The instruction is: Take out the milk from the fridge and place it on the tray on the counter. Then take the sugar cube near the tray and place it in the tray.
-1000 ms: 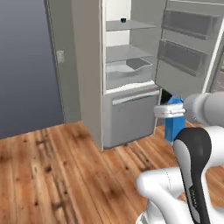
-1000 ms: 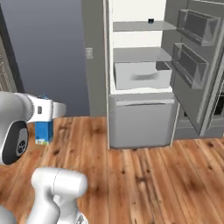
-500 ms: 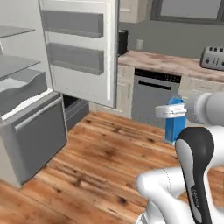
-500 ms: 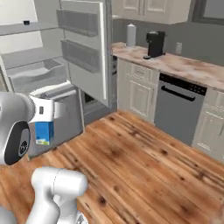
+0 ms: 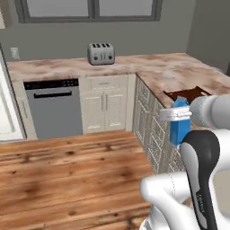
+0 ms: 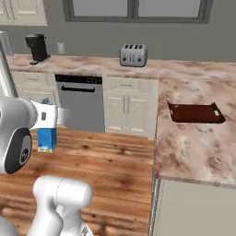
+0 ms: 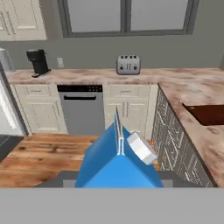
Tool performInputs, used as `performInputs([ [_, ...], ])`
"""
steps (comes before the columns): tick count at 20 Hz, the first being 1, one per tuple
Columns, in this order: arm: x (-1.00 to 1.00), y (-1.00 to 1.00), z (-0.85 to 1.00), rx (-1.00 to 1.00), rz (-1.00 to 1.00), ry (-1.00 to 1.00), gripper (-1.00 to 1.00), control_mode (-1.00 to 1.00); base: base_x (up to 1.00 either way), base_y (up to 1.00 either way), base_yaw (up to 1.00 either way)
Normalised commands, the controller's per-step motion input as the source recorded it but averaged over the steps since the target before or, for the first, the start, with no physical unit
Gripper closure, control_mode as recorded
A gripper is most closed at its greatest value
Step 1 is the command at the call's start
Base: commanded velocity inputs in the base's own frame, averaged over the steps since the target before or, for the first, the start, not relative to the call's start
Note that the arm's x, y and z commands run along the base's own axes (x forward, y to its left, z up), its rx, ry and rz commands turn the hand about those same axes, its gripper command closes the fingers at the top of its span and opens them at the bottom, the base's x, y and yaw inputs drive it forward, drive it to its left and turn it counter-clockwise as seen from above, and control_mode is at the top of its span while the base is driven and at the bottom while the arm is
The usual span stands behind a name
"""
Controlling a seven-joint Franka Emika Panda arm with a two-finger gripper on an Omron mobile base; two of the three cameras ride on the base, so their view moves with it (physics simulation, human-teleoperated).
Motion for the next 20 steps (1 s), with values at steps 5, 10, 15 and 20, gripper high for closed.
performInputs([
  [5,0.0,0.0,0.0,0.0,0.0,0.0,1.0,1.0,0.0,0.05,-1.0],
  [10,0.0,0.0,0.0,0.0,0.0,0.0,1.0,1.0,0.0,0.14,-1.0],
  [15,0.0,0.0,0.0,0.0,0.0,0.0,1.0,1.0,0.04,0.24,-0.97],
  [20,0.0,0.0,0.0,0.0,0.0,0.0,1.0,1.0,0.0,0.94,-0.65],
])
